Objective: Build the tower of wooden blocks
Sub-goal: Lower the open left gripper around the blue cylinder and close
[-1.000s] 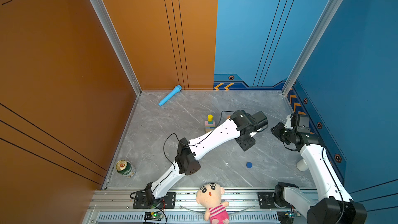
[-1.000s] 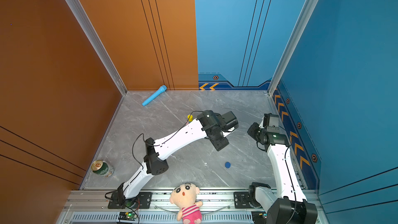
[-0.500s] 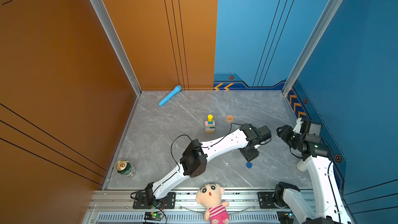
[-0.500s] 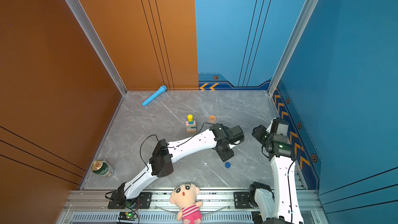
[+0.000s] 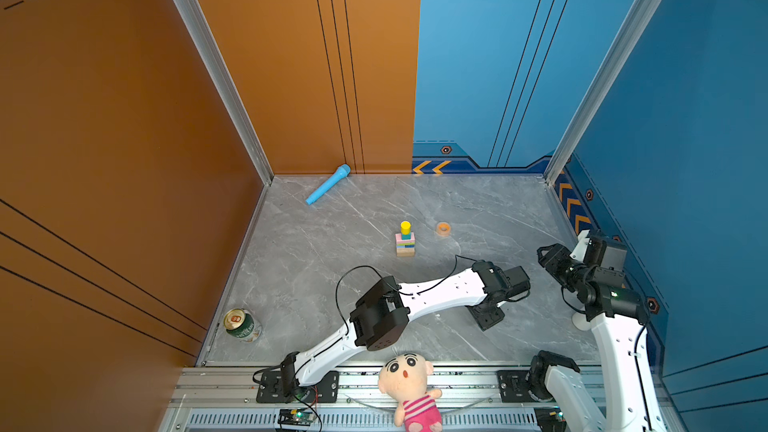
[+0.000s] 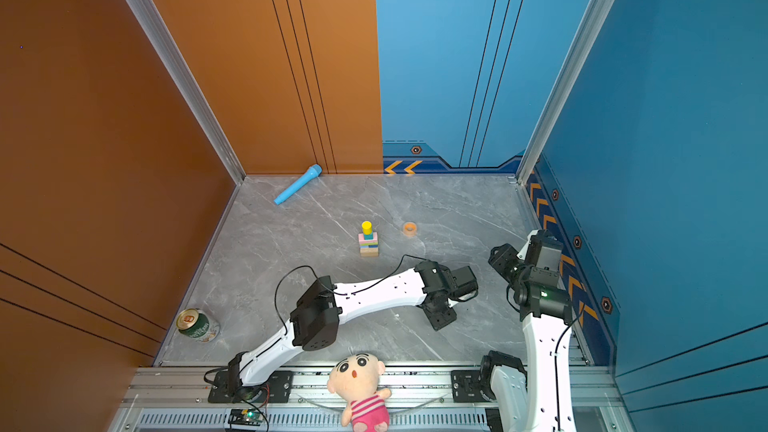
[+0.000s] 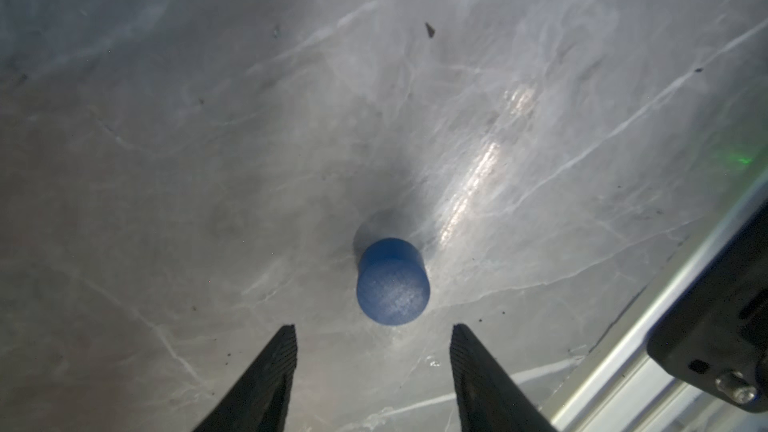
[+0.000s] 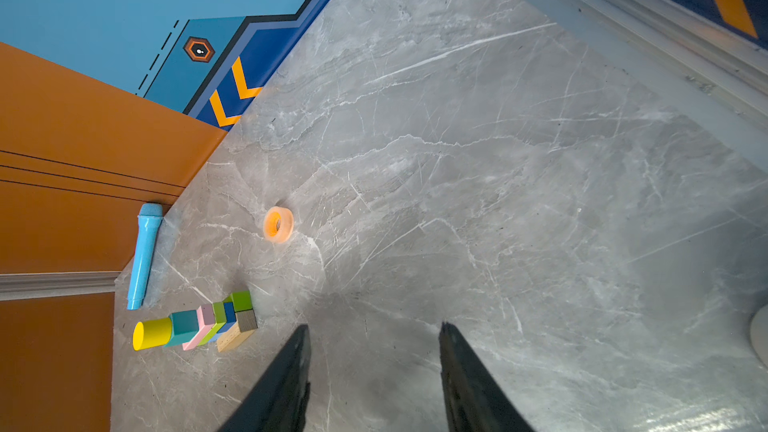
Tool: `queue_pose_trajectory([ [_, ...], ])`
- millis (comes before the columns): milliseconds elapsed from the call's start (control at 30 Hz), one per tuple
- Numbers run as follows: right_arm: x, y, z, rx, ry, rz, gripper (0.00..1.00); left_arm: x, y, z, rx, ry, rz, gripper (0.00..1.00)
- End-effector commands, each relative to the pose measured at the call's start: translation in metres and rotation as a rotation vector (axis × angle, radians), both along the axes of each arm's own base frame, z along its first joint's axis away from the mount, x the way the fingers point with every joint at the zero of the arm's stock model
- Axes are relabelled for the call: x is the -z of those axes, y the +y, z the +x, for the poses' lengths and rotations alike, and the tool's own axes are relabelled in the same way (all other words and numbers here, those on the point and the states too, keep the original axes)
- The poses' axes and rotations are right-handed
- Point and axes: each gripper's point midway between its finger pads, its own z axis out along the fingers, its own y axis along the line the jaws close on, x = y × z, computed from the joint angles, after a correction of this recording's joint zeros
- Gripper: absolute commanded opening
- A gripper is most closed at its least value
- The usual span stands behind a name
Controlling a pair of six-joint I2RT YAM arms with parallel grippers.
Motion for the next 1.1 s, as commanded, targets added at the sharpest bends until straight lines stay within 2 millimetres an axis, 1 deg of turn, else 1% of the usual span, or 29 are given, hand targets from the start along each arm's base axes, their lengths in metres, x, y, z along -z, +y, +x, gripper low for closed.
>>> queue_pose_trajectory([
  [0, 0.01, 0.003, -0.009, 0.003, 0.028, 0.028, 0.51, 0.013, 0.0, -0.007, 0.005, 0.002, 0.026, 0.61],
  [67, 0.01, 0.004, -0.01, 0.002, 0.029, 0.029, 0.51, 0.016, 0.001, -0.007, 0.003, 0.003, 0.033, 0.6],
  [167, 0.011, 0.003, -0.011, 0.003, 0.029, 0.027, 0.51, 0.021, 0.001, -0.006, -0.005, 0.002, 0.043, 0.56],
  [300, 0.013, 0.004, -0.011, 0.003, 0.031, 0.028, 0.51, 0.027, 0.001, -0.003, -0.02, 0.008, 0.048, 0.54],
  [567, 0.014, 0.004, -0.012, 0.002, 0.033, 0.027, 0.51, 0.032, -0.002, -0.002, -0.037, 0.029, 0.042, 0.51],
  [1067, 0.015, 0.003, -0.012, 0.001, 0.035, 0.023, 0.51, 0.026, -0.005, 0.002, -0.053, 0.026, 0.021, 0.49],
])
